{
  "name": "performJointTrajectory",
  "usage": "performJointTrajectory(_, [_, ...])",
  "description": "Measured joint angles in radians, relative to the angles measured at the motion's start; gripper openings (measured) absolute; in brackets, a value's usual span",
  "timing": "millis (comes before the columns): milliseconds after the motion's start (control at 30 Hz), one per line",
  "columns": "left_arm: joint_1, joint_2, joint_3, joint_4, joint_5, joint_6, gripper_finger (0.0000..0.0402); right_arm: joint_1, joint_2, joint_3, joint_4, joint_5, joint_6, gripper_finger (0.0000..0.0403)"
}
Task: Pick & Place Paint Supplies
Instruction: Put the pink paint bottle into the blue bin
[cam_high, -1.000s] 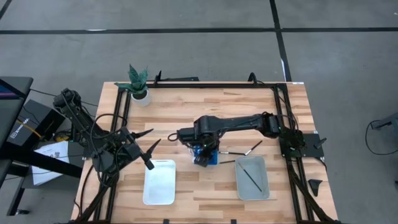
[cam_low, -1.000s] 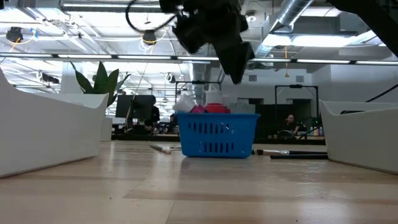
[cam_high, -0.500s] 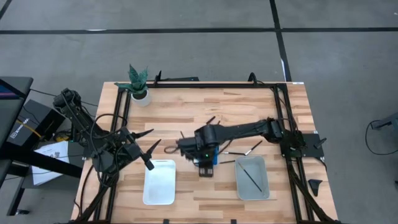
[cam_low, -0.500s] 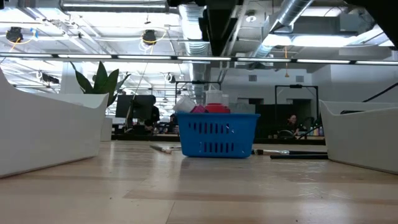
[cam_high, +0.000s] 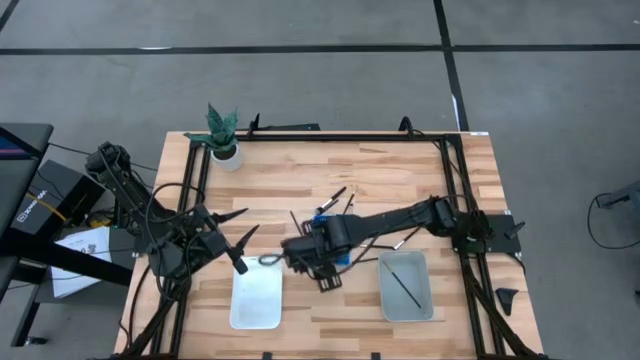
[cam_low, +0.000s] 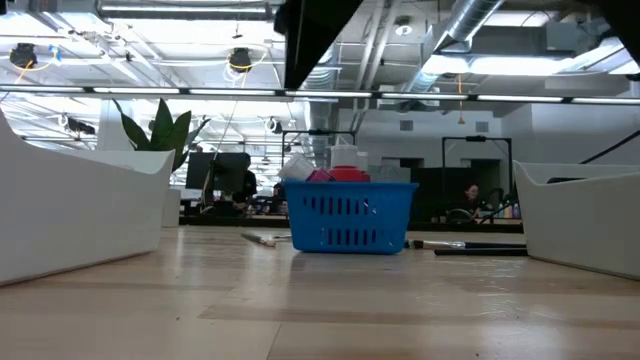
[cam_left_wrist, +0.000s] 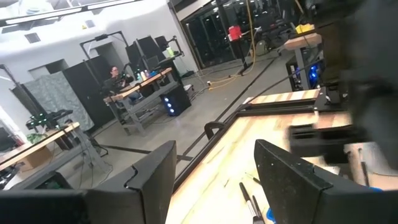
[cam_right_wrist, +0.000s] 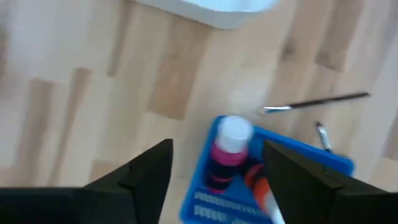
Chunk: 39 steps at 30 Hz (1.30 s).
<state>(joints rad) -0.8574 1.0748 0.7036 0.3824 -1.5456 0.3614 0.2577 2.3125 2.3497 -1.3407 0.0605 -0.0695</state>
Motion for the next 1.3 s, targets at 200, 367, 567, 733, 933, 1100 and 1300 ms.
performJointTrajectory(200, [0.000,0.000,0.000,0.000,0.008,0.000,0.0209,-0.016,0.002,-0.083,0.106,-0.011,-0.032,0.0267])
performJointTrajectory(367, [0.000,0.000,0.000,0.000,0.009,0.000,0.0209,-0.037,-0.001,-0.141,0.142,-0.024,-0.027,0.0266])
performJointTrajectory(567, [0.000,0.000,0.000,0.000,0.009,0.000,0.0209,-0.052,-0.002,-0.158,0.187,-0.026,-0.012,0.0266])
performJointTrajectory(733, [0.000,0.000,0.000,0.000,0.009,-0.003,0.0209,-0.077,-0.002,-0.175,0.196,-0.036,0.003,0.0266])
performJointTrajectory(933, [0.000,0.000,0.000,0.000,0.009,-0.003,0.0209,-0.090,-0.001,-0.178,0.203,-0.081,0.018,0.0266])
performJointTrajectory(1100, [0.000,0.000,0.000,0.000,0.009,-0.003,0.0209,-0.093,-0.001,-0.178,0.197,-0.088,0.033,0.0265])
performJointTrajectory(1300, [0.000,0.000,0.000,0.000,0.009,-0.006,0.0209,-0.092,-0.001,-0.234,0.214,-0.097,0.054,0.0265])
